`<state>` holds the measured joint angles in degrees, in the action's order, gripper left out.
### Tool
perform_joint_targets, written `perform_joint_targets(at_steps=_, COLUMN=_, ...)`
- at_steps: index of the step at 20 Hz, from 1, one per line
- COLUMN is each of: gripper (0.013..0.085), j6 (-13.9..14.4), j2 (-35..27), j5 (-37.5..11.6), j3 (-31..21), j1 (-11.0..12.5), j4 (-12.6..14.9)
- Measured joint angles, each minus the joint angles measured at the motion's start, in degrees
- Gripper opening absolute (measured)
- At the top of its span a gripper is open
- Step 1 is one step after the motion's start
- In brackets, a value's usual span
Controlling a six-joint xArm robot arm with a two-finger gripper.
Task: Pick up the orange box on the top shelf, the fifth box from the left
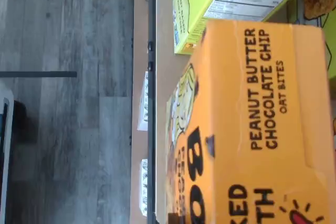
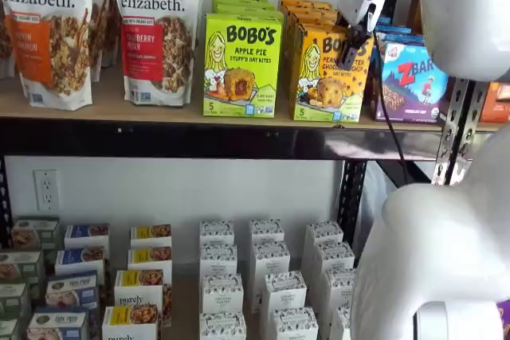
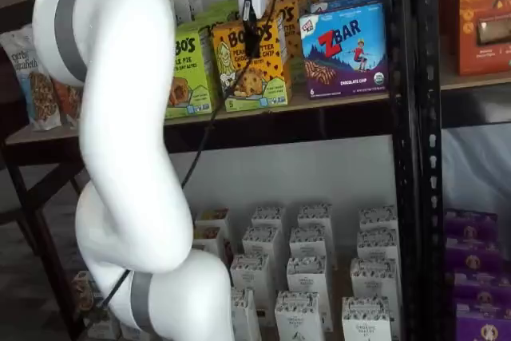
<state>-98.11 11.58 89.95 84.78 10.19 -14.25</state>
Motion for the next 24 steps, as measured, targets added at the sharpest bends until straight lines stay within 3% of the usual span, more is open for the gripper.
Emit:
perform_joint_targets(at_steps=10, gripper=0.053, j6=0.0, j2=-0.1, j5=0.5, j3=0.3, j1=0.0, j4=0.1)
perform_joint_targets(at_steps=17, gripper=0.037, j6=0.2, j2=-0.2, j5=1.0, j3=0.5, j1=-0.1, j4=0.0)
perform_joint_targets(at_steps=24, gripper=0.037, j6=0.6, j2=-0.1, j5=1.2, j3=0.5, j1=-0.5, j4=0.2)
